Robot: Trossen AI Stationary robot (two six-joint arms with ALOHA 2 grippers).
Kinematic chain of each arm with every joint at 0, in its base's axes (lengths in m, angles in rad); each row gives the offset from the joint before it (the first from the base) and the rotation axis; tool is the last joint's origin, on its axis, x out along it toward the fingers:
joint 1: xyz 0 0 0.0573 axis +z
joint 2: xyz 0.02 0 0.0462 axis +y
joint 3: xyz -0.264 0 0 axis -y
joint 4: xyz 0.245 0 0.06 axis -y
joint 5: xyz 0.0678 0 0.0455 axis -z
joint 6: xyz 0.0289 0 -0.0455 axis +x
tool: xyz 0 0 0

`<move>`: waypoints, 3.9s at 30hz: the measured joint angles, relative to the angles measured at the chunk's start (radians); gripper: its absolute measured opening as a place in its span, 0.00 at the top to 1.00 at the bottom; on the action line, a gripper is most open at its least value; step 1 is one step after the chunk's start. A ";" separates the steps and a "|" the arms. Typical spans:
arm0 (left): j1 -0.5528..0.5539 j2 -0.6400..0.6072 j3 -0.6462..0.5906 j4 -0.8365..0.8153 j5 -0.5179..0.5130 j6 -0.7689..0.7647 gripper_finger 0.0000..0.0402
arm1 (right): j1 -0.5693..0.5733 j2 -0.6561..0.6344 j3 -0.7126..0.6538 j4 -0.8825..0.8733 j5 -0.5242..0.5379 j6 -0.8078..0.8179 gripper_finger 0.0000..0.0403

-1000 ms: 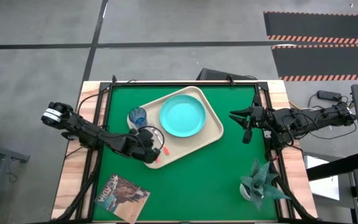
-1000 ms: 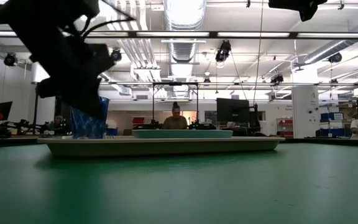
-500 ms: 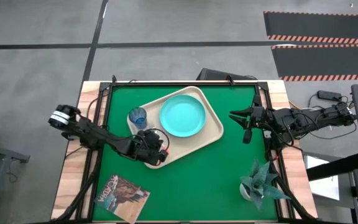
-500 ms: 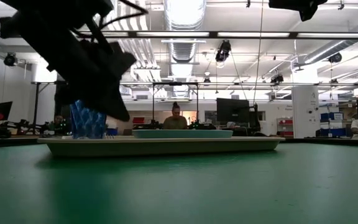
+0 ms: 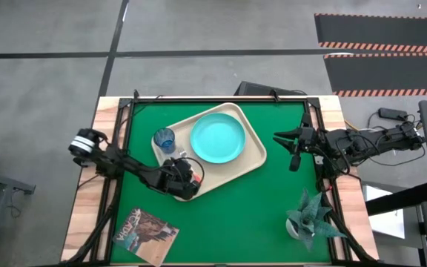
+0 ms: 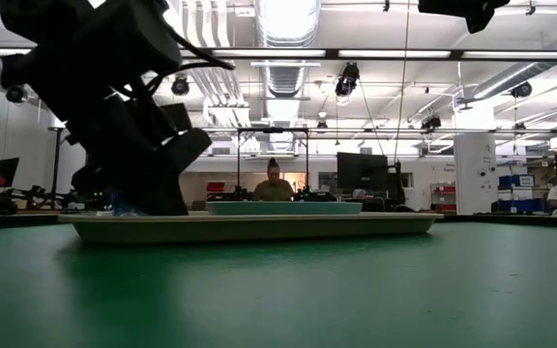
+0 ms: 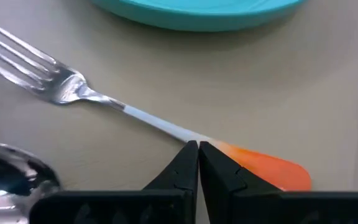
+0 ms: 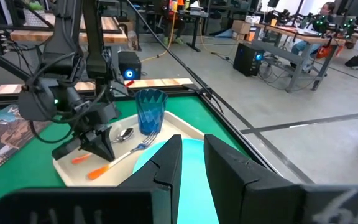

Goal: Pick and place plate/cup/fork/spoon on tray
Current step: Adjust the position of the spoon and fork on the white tray

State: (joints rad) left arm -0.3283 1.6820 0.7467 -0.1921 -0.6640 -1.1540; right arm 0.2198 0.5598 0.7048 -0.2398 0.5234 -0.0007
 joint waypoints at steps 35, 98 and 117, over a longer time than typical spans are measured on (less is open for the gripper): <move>0.010 0.040 0.007 0.056 -0.042 0.009 1.00 | 0.000 0.000 0.000 -0.002 0.000 0.000 0.85; 0.007 -0.448 0.062 0.205 -0.286 1.064 1.00 | -0.003 0.524 0.160 0.163 -0.061 -0.014 0.87; 0.006 -0.535 0.028 0.561 -0.295 1.585 1.00 | -0.093 1.050 0.569 0.009 -0.215 -0.036 0.98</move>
State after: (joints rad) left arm -0.3219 1.1471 0.7746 0.3687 -0.9591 0.4306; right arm 0.1269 1.6096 1.2737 -0.2306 0.3088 -0.0369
